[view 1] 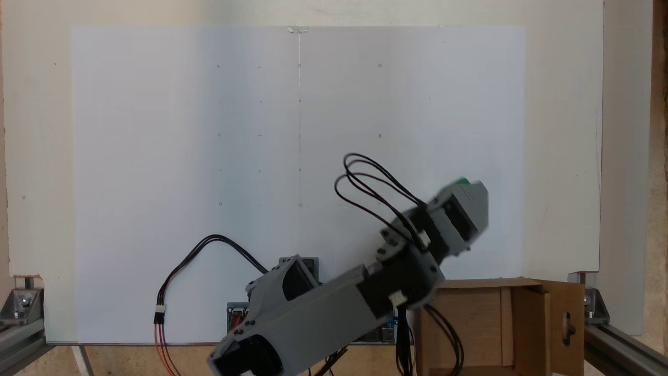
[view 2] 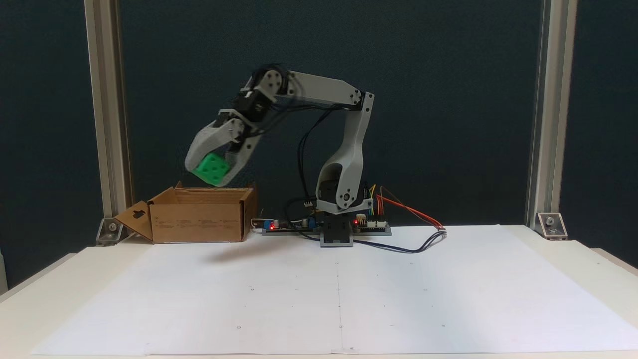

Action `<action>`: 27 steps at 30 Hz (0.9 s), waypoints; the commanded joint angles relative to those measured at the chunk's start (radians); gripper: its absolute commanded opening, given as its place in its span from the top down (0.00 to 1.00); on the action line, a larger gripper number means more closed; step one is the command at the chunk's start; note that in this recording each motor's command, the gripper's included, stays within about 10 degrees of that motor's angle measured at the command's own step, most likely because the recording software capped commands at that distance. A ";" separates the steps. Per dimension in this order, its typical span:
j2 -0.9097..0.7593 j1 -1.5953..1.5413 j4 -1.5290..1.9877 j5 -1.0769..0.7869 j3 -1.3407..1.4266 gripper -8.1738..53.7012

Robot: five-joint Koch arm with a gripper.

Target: Grasp a green dice and put it in the bin.

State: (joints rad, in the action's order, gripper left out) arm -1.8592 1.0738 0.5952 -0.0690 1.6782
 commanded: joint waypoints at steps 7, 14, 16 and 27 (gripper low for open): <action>-0.032 0.457 0.003 -0.155 -0.083 0.68; 0.160 0.672 -0.017 -0.296 -0.101 0.68; 0.210 0.699 -0.023 -0.318 -0.101 0.68; 0.336 0.741 -0.114 -0.357 -0.101 0.18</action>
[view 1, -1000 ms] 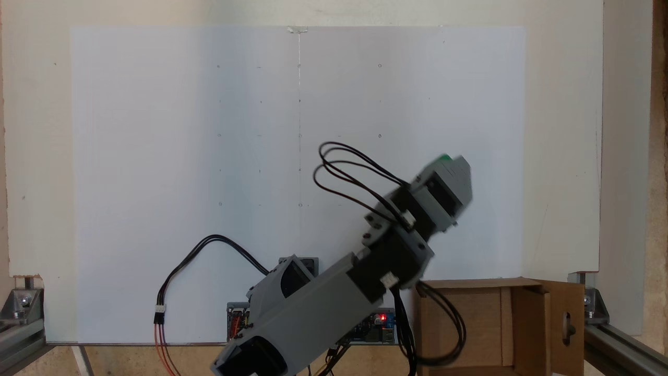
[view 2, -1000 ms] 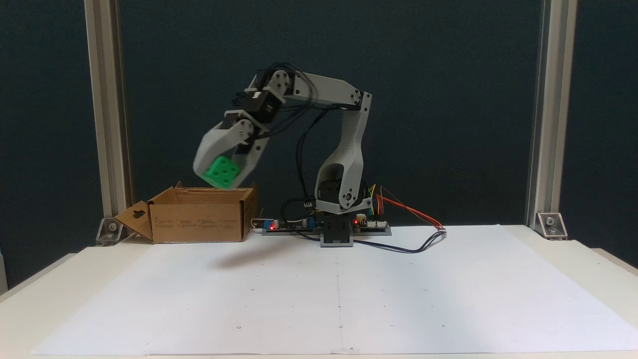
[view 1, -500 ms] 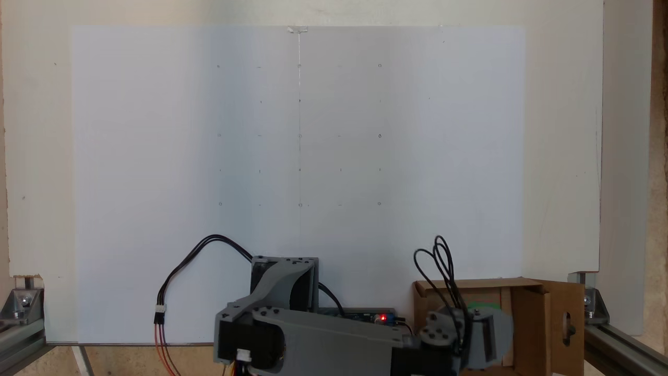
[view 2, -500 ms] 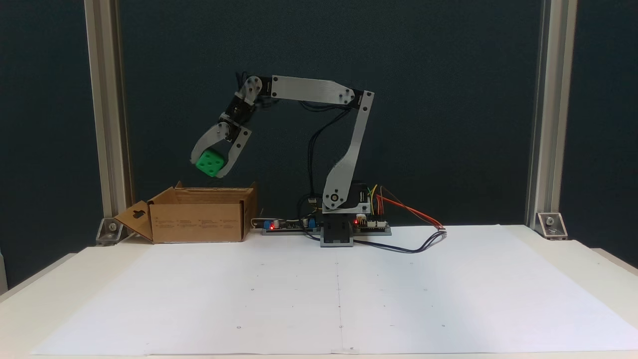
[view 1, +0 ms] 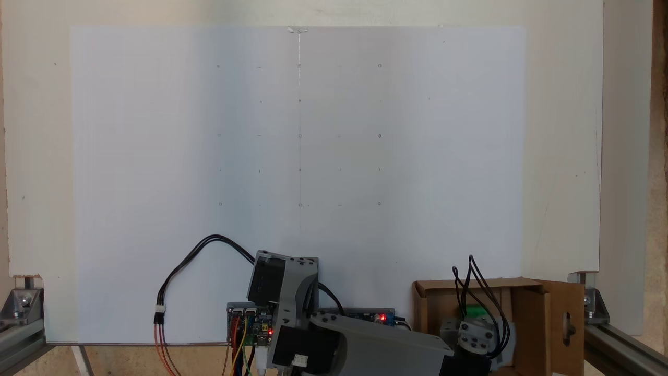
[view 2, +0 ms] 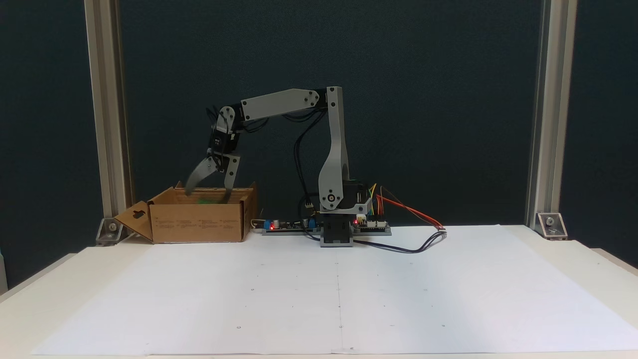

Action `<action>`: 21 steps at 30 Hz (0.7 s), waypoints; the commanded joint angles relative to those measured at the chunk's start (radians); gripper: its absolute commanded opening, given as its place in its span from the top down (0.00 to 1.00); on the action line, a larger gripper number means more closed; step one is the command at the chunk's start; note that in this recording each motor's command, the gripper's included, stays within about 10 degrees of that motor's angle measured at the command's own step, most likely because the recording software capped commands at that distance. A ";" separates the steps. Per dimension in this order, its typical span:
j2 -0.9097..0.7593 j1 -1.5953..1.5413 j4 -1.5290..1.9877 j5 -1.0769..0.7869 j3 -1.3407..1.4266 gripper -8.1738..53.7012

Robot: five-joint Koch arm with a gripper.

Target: Grasp a green dice and put it in the bin.

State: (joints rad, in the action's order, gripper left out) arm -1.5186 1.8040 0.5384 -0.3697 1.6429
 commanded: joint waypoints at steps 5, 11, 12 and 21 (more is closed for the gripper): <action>-0.005 0.011 -0.196 -0.021 -0.067 0.18; -0.067 -0.087 -0.279 0.150 -0.147 0.18; -0.089 -0.121 -0.279 0.183 -0.160 0.18; -0.236 -0.667 -0.279 0.304 -0.181 0.17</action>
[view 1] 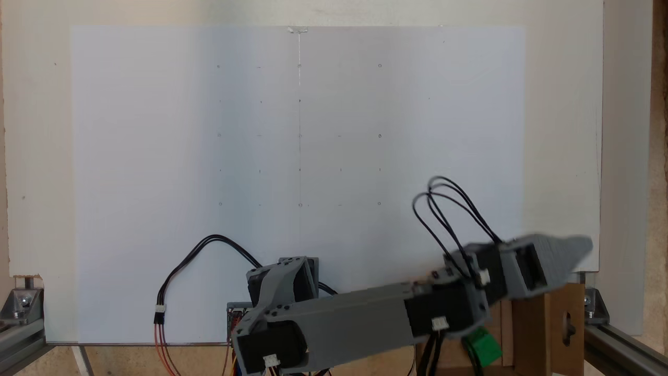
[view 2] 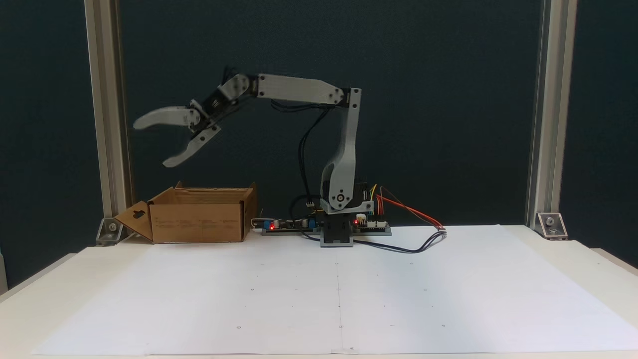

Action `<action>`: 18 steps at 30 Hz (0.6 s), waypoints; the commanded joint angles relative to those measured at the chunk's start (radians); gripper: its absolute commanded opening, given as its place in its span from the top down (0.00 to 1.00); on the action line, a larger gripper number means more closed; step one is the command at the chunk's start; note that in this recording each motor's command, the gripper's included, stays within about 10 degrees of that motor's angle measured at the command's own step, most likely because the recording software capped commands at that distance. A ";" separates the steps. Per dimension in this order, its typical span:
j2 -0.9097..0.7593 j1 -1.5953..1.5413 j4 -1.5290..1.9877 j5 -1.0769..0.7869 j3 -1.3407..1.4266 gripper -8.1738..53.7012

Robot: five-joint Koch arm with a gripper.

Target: Grasp a green dice and put it in the bin.

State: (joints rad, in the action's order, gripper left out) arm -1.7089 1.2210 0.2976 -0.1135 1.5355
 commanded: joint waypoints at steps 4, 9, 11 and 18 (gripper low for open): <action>-0.072 -0.354 -0.038 0.051 -0.072 0.16; -0.101 -0.678 -0.038 0.051 -0.069 0.16; -0.120 -0.805 -0.038 0.051 -0.049 0.16; -0.209 -1.184 -0.055 0.057 0.115 0.16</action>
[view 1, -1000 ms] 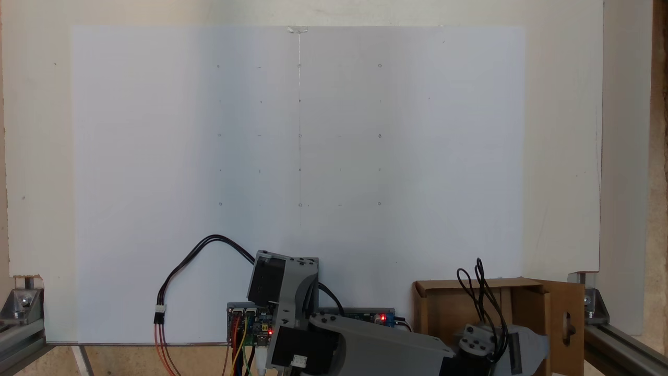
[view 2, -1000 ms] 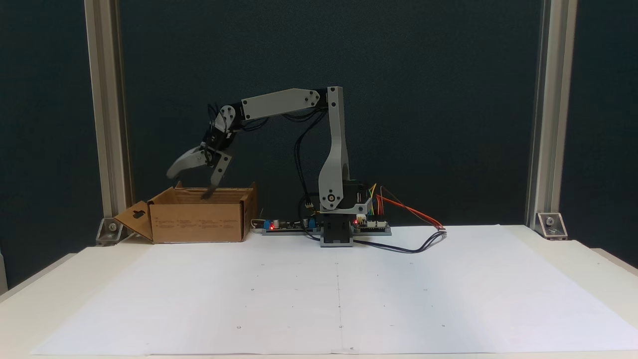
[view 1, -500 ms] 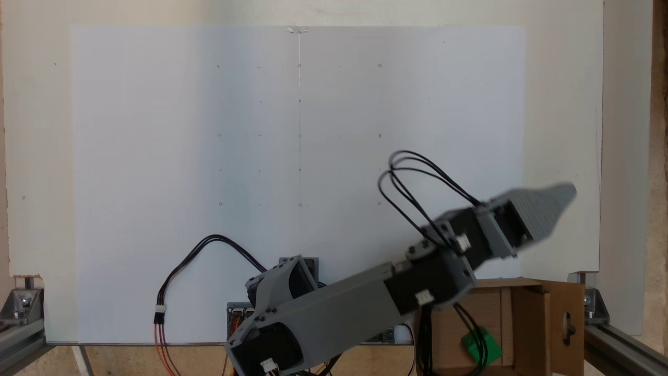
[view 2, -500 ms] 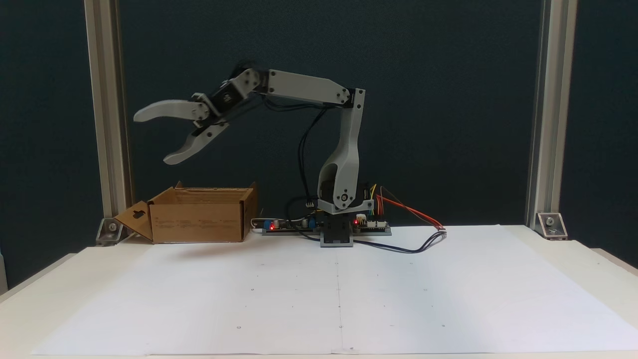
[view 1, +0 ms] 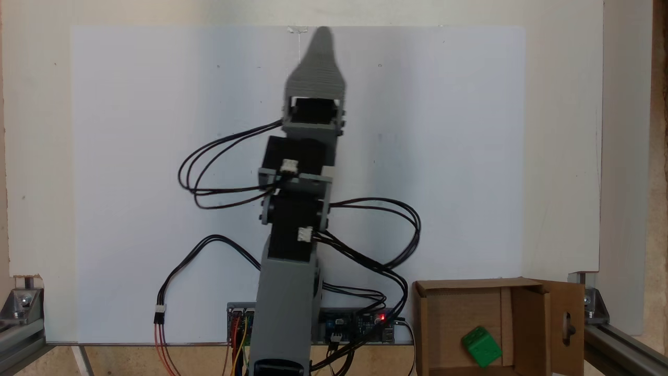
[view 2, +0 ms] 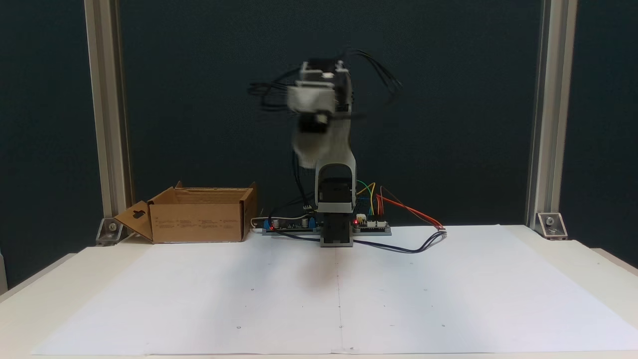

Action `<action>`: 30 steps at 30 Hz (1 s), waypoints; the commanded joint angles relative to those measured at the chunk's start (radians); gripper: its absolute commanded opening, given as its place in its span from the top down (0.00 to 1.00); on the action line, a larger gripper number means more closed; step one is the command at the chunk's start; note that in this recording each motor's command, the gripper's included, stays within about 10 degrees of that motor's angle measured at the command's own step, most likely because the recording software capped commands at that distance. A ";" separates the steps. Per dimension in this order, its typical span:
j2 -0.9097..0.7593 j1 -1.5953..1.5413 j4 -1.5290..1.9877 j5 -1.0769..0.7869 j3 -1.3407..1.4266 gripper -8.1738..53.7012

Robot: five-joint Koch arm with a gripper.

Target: Grasp a green dice and put it in the bin.

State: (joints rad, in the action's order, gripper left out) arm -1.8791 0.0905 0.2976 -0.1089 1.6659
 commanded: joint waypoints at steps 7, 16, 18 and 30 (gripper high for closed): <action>-0.202 -0.115 -0.372 0.051 0.411 0.16; -0.393 -0.069 -0.754 0.048 0.836 0.15; -0.436 -0.069 -0.842 0.046 0.916 0.15; -0.489 -0.002 -1.331 0.044 1.178 0.16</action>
State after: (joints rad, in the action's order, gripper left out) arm -2.2596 0.0798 -0.9081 -0.1012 2.8578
